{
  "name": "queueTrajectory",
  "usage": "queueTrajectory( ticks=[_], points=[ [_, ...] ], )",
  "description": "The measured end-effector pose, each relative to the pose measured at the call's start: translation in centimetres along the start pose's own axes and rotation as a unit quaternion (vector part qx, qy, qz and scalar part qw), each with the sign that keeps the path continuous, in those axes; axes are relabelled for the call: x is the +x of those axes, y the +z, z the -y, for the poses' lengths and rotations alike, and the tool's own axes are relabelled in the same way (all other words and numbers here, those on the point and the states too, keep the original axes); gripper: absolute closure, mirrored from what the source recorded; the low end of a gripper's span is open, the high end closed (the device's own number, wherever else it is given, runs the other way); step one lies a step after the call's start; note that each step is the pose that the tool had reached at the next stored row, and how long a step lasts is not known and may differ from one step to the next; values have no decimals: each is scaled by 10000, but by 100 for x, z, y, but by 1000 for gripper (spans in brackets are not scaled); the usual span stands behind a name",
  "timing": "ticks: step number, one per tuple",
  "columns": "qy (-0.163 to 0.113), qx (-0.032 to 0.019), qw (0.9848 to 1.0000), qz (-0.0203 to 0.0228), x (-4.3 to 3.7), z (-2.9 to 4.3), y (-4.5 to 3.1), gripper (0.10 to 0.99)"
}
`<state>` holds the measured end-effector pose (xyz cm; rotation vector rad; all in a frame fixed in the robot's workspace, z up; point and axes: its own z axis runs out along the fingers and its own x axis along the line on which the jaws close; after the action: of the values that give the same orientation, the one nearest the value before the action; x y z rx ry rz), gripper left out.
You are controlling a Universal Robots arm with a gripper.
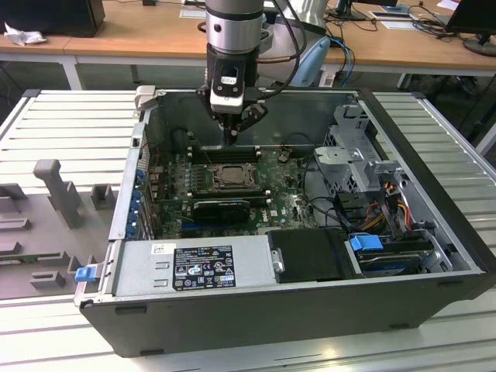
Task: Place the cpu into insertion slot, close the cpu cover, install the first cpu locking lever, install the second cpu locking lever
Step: 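Install the first cpu locking lever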
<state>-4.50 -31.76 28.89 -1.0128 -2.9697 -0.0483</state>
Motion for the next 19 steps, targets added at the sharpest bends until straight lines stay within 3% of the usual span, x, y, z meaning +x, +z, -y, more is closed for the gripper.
queueTrajectory(
  ticks=[2, 4, 9, 10, 14, 17, 19],
  points=[
    [-226, 2, 9997, -6, 0, 0, 0, 980],
    [-552, 7, 9985, -15, 0, 0, 1, 980],
    [-1138, 14, 9935, -31, 0, 0, 1, 980],
    [-1282, 13, 9917, -31, 0, 0, 3, 980],
    [-1350, -7, 9908, 1, 112, 86, 19, 980],
    [-1707, -2, 9853, -10, 112, 88, 44, 980],
    [-2066, 1, 9784, -20, 112, 89, 70, 980]
  ],
)
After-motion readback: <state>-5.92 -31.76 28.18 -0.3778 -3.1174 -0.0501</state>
